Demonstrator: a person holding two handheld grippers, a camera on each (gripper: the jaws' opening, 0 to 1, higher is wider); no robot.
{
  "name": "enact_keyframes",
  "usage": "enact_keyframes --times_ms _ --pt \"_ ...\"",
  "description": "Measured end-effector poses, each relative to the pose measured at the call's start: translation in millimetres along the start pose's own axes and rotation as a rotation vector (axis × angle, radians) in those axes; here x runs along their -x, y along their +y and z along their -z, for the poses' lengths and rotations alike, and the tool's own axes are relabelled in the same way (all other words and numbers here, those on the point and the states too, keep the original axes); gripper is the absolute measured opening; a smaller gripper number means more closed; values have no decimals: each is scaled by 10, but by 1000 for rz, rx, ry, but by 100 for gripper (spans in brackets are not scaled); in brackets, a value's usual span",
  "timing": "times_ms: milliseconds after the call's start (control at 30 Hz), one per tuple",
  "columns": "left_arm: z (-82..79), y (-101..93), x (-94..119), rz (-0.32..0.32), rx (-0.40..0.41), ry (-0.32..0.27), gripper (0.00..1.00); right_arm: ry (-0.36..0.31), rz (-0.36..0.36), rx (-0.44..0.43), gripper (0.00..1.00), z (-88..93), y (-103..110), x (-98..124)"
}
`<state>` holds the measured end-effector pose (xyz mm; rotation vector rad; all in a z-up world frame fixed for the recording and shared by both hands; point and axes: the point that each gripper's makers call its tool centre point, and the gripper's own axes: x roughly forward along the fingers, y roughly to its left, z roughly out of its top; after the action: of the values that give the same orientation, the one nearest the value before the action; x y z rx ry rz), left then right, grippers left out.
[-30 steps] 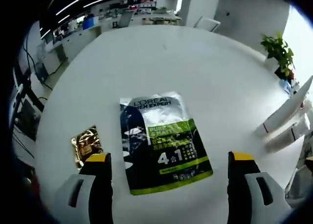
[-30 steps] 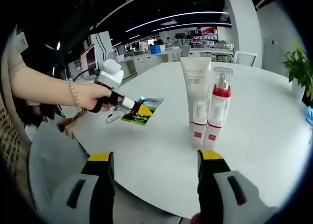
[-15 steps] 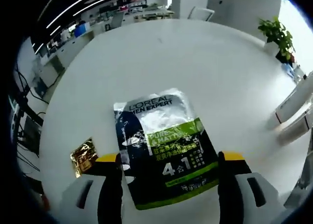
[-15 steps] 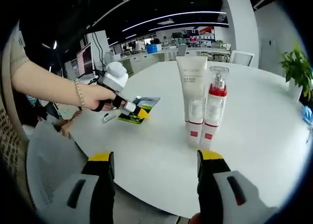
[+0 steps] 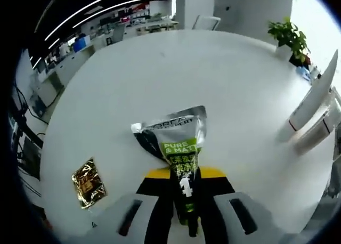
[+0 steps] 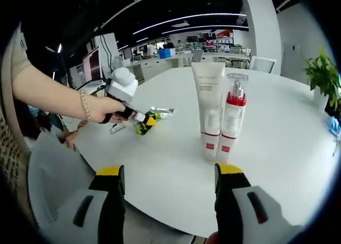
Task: Arrange the skincare products in the storage area until every visible bottle or jar stands upright without overlapping.
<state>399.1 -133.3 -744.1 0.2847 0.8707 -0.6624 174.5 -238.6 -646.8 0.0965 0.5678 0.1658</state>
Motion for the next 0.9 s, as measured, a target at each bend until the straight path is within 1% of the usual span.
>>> enact_keyframes --times_ms 67,133,167,200,233,333,467,567,633,767,867,900 --pt "0 -3 7 16 42 0 7 -3 1 -2 69 -4 1 5" --pt "-21 -20 50 28 49 -16 6 -6 -1 -4 69 -11 8 5" --pt "-35 -96 82 68 79 -29 5 -9 -3 -4 69 -17 11 4" --pt "-52 -127 115 82 85 -42 5 -10 -4 -7 69 -20 13 5" --pt "-104 -178 167 109 80 -77 5 -12 -8 -10 69 -25 13 6" --pt "-184 -334 331 186 89 -128 5 -24 -13 -32 69 -45 2 11" --pt "-234 -483 600 243 53 -177 6 -38 -40 -59 66 -76 41 13" --pt "-238 -545 744 266 40 -200 6 -46 -88 -72 65 -112 122 5" --pt "-229 -593 858 283 19 -216 6 -52 -100 -71 64 -142 146 5" --pt "-222 -685 1096 325 17 -251 6 -92 -144 -85 63 -302 229 6" --pt "-234 -768 1279 368 10 -282 6 -133 -198 -126 61 -429 316 1" --pt "-245 -798 1338 382 5 -295 6 -158 -227 -163 60 -499 361 2"
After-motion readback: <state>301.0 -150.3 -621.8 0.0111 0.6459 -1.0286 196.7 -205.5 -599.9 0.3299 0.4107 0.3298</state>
